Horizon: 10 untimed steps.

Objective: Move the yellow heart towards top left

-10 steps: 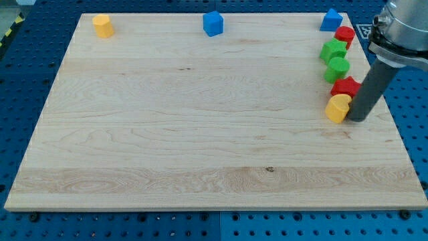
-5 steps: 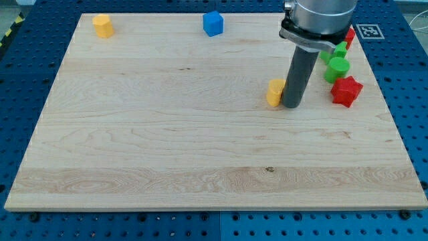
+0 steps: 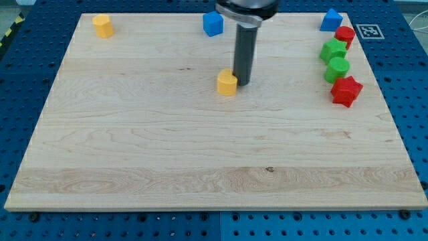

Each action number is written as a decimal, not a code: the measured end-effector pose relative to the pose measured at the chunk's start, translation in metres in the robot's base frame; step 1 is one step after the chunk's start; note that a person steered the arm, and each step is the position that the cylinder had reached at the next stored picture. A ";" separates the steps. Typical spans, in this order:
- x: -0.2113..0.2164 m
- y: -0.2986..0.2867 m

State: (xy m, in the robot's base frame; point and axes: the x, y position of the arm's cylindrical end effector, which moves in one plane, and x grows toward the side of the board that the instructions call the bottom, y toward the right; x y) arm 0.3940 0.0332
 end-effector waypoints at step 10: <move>0.082 -0.144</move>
State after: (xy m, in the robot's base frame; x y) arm 0.4758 -0.1106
